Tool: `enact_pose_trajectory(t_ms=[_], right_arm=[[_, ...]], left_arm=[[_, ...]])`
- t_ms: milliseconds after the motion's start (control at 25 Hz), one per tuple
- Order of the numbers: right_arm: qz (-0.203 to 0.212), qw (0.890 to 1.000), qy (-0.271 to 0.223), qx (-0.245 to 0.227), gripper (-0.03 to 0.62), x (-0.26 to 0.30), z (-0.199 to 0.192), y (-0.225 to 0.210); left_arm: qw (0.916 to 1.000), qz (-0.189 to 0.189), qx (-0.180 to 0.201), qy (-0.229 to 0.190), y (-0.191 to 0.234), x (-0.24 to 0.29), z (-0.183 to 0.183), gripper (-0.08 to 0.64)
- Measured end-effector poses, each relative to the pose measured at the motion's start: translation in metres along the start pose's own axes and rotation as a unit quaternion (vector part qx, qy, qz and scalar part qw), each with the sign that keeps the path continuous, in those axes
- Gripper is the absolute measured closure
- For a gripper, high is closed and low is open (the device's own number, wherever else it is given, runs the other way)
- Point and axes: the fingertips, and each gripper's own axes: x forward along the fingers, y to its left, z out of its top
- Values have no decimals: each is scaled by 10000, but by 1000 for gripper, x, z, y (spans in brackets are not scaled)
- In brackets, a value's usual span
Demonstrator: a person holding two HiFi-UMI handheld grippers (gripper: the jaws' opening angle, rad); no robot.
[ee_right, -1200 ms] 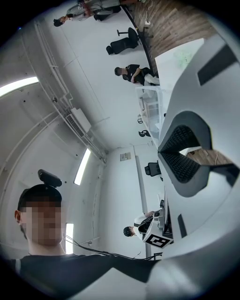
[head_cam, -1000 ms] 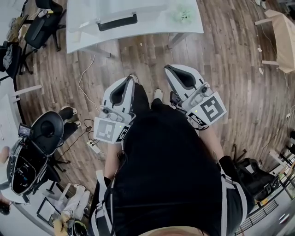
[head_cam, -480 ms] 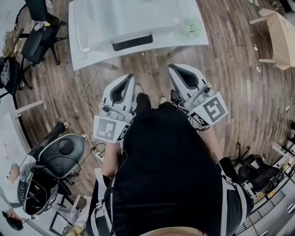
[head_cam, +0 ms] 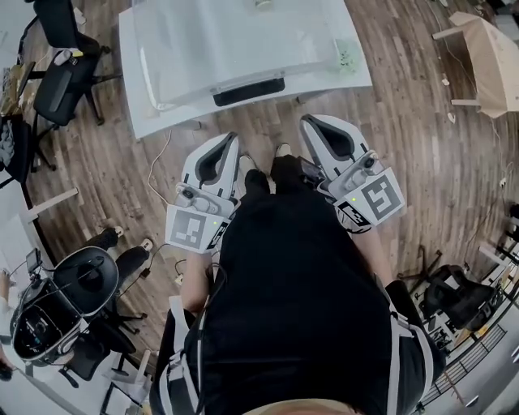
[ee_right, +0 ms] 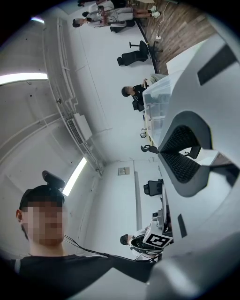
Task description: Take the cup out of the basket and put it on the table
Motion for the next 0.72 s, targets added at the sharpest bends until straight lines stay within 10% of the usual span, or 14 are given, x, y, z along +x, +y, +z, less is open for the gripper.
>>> enact_pose_trajectory(t_ms=[720], right_arm=[[631,9977,-206,133,575,84,25,-107]], left_arm=[[9990,436,77,-4,56,110,24,541]])
